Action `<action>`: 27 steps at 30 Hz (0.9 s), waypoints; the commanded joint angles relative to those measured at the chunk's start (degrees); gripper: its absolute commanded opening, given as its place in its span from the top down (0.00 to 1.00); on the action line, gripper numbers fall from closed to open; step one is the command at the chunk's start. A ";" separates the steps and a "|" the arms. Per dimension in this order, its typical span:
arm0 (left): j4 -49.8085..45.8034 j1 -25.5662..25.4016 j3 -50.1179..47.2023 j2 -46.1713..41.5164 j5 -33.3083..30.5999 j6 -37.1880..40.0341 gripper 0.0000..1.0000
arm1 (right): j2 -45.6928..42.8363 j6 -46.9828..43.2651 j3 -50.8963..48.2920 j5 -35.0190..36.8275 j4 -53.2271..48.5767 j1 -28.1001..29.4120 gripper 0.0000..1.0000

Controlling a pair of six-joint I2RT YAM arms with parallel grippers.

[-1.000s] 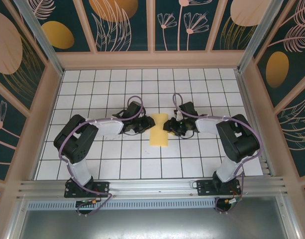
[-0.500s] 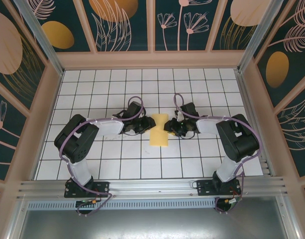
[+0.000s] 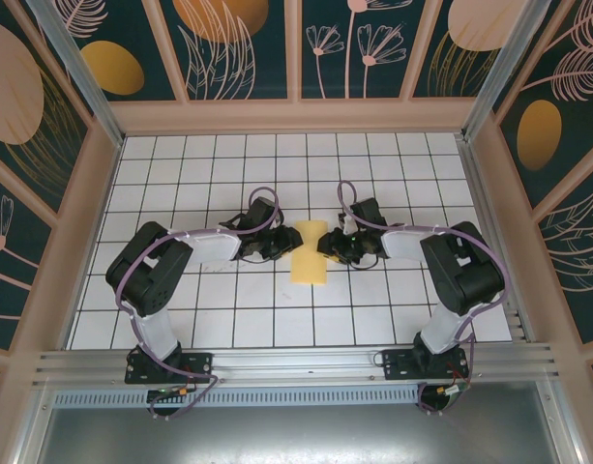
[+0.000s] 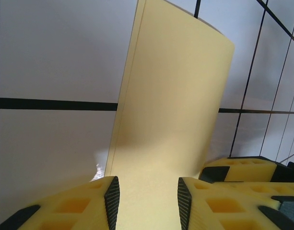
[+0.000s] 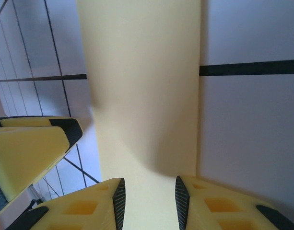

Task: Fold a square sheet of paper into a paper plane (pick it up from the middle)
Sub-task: Fold the triangle a second time at the center of the table.

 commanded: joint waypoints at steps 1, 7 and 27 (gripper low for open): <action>1.27 0.36 0.07 1.07 0.78 0.32 0.59 | 2.05 0.34 -1.69 1.81 -0.21 0.23 0.65; 1.18 0.36 0.32 1.10 0.86 0.35 0.57 | 1.54 0.86 -4.25 1.18 1.99 -0.04 0.65; 6.61 0.39 1.02 2.32 7.16 0.49 0.63 | 2.07 1.13 -5.16 0.39 3.54 -0.66 0.65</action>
